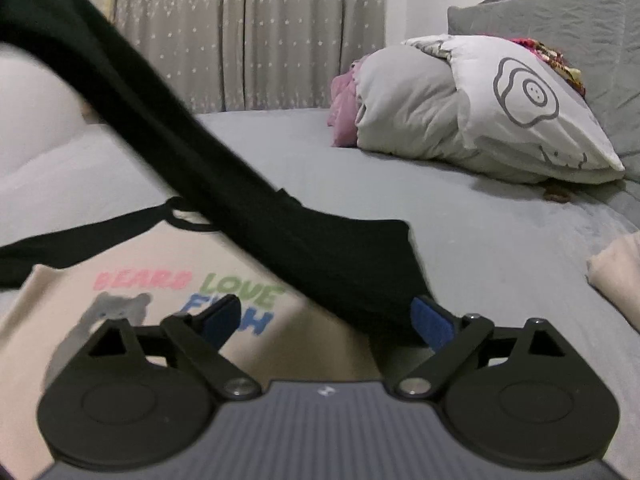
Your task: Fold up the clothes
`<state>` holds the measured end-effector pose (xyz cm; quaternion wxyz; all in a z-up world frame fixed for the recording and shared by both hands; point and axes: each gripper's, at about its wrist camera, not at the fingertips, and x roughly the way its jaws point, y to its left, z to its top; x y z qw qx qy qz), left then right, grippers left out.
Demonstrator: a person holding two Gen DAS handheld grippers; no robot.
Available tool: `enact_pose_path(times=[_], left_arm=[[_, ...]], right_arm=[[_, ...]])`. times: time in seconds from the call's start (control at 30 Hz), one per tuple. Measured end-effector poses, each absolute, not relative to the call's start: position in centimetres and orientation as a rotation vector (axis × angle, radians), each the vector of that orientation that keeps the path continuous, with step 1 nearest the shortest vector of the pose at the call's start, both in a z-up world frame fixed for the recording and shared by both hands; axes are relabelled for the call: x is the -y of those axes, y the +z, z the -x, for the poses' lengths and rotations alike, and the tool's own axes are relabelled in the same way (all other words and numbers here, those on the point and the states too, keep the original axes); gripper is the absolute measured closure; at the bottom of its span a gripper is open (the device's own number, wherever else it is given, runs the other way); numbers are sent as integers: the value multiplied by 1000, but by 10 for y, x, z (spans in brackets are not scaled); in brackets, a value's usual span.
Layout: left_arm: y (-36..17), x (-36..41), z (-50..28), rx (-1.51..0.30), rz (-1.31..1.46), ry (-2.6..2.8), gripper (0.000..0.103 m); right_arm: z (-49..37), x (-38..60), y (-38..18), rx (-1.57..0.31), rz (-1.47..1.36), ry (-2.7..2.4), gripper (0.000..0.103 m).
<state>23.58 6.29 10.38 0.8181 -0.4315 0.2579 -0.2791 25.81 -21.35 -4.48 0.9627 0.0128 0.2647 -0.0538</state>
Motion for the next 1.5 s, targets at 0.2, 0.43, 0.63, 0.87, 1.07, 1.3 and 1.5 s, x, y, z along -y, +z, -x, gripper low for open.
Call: enact_pose_path(times=[0.2, 0.43, 0.63, 0.87, 1.07, 1.3, 1.5], left_arm=[[99, -98, -215, -523, 793, -499, 100], [6, -143, -197, -683, 762, -305, 100], [-56, -146, -174, -807, 724, -258, 100], [-78, -136, -162, -903, 694, -303, 97], [-72, -155, -169, -885, 792, -337, 66], [-85, -168, -192, -889, 947, -323, 73], [-78, -156, -179, -878, 792, -303, 95]], right_arm=[[-275, 229, -59, -568, -45, -144, 12], [-271, 258, -54, -544, -77, -212, 12], [-269, 280, -66, -594, -78, -255, 13], [-270, 298, -75, -659, -82, -327, 13], [-262, 295, -63, -637, -65, -299, 13], [-252, 275, -41, -585, -66, -192, 12], [-262, 255, -28, -573, -159, -9, 40]])
